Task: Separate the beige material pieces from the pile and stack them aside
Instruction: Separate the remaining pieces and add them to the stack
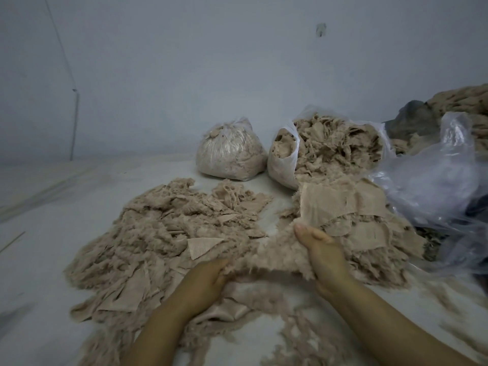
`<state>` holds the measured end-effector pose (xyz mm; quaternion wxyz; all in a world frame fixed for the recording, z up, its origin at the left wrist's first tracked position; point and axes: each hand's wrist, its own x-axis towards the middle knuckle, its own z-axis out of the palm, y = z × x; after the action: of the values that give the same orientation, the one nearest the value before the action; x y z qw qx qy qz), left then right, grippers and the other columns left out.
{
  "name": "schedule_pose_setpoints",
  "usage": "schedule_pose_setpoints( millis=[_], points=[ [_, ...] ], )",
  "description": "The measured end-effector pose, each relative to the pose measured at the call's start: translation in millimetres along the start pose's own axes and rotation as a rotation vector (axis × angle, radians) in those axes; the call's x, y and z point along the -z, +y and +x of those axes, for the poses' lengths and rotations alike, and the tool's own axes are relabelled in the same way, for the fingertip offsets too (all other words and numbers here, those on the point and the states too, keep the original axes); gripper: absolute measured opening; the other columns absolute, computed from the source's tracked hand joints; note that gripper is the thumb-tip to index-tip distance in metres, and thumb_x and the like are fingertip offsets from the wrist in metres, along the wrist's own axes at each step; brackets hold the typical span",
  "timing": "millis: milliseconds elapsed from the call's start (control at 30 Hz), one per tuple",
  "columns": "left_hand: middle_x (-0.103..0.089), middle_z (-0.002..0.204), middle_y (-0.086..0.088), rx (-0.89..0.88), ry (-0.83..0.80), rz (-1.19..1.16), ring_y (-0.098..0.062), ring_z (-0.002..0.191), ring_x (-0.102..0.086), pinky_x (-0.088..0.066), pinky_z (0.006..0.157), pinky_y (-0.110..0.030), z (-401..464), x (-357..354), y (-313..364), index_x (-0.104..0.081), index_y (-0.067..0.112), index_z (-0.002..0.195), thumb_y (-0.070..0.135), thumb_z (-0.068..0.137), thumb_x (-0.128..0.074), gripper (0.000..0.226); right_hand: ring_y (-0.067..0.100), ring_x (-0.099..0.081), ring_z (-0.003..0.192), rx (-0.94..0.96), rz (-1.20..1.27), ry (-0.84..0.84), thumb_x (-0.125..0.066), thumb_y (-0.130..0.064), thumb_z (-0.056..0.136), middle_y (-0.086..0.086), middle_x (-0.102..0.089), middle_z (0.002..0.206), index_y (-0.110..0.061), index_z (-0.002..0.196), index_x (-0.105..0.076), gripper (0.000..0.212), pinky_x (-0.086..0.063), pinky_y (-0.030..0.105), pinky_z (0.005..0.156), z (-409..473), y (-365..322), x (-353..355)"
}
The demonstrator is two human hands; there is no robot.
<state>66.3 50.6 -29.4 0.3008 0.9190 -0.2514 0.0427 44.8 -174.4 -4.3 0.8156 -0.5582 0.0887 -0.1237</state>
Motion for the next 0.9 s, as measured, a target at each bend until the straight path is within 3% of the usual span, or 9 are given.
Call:
schedule_pose_setpoints(
  millis=[67,100,200,300,400,533,700,800,900],
  points=[
    [-0.049,0.117,0.030,-0.041,0.061,-0.095,0.012,0.109,-0.047,-0.036,0.089,-0.007,1,-1,12,-0.053,0.041,0.118,0.045,0.083,-0.067,0.037,0.024,-0.064,0.072,0.104,-0.241,-0.036,-0.065,-0.023,0.089,0.012,-0.070,0.075,-0.002,0.077,-0.070,0.025,-0.053,0.036,0.072,-2,6,-2],
    [-0.053,0.116,0.031,-0.036,0.136,-0.229,0.012,0.106,-0.049,-0.037,0.087,-0.004,2,-2,22,-0.055,0.042,0.114,0.051,0.076,-0.070,0.042,0.018,-0.060,0.068,0.192,-0.385,-0.049,-0.064,-0.026,0.089,0.004,-0.065,0.070,-0.003,0.074,-0.066,0.028,-0.049,0.032,0.071,-3,9,-6],
    [-0.072,0.096,0.000,0.156,0.152,-0.976,-0.016,0.089,-0.067,-0.054,0.073,-0.022,5,0,42,-0.068,0.021,0.104,0.061,0.076,-0.062,0.050,-0.002,-0.054,0.070,0.503,-0.753,-0.064,-0.061,-0.028,0.091,-0.015,-0.062,0.079,-0.021,0.083,-0.070,0.014,-0.042,0.015,0.069,-11,7,-21],
    [-0.069,0.096,-0.023,0.372,-0.098,-1.432,-0.030,0.086,-0.069,-0.059,0.073,-0.037,4,-2,45,-0.066,-0.001,0.104,0.038,0.088,-0.054,0.044,0.011,-0.061,0.078,0.819,-1.053,-0.259,-0.059,-0.024,0.091,-0.006,-0.067,0.088,-0.023,0.099,-0.072,0.015,-0.047,0.023,0.069,-29,14,-32],
    [-0.066,0.073,-0.021,0.523,0.082,-1.510,-0.024,0.060,-0.066,-0.057,0.053,-0.031,7,-7,45,-0.062,-0.007,0.091,0.008,0.082,-0.061,0.017,0.016,-0.061,0.062,1.033,-1.267,-0.401,-0.060,-0.027,0.085,-0.001,-0.061,0.078,-0.024,0.095,-0.073,0.016,-0.047,0.022,0.047,-43,29,-33],
    [-0.066,0.102,-0.027,0.665,0.370,-1.536,-0.032,0.087,-0.066,-0.057,0.075,-0.041,15,-6,31,-0.058,-0.010,0.109,0.007,0.098,-0.044,0.024,0.022,-0.061,0.086,0.842,-1.141,-0.581,-0.052,-0.023,0.097,0.008,-0.061,0.099,-0.014,0.109,-0.070,0.024,-0.050,0.035,0.074,-44,43,-18],
    [-0.065,0.093,-0.016,0.692,0.488,-1.505,-0.021,0.082,-0.062,-0.051,0.071,-0.033,17,-3,26,-0.056,-0.004,0.108,0.009,0.100,-0.040,0.022,0.004,-0.057,0.077,0.756,-0.970,-0.572,-0.067,-0.022,0.088,-0.004,-0.062,0.088,-0.016,0.096,-0.075,0.013,-0.046,0.017,0.068,-51,40,-12],
    [-0.066,0.095,-0.020,0.590,0.424,-1.564,-0.026,0.084,-0.065,-0.055,0.079,-0.040,15,5,25,-0.060,-0.004,0.102,0.012,0.099,-0.044,0.023,-0.008,-0.053,0.080,0.559,-0.840,-0.378,-0.066,-0.040,0.087,-0.019,-0.055,0.091,-0.028,0.099,-0.069,0.018,-0.039,0.006,0.070,-48,31,-12],
    [-0.070,0.092,-0.023,0.495,0.267,-1.589,-0.029,0.081,-0.070,-0.060,0.071,-0.040,12,6,35,-0.062,-0.005,0.103,0.014,0.095,-0.048,0.025,-0.001,-0.058,0.068,0.087,-0.549,-0.359,-0.061,-0.057,0.081,-0.011,-0.061,0.079,-0.026,0.079,-0.062,0.030,-0.044,0.012,0.063,-45,19,-20]
  ],
)
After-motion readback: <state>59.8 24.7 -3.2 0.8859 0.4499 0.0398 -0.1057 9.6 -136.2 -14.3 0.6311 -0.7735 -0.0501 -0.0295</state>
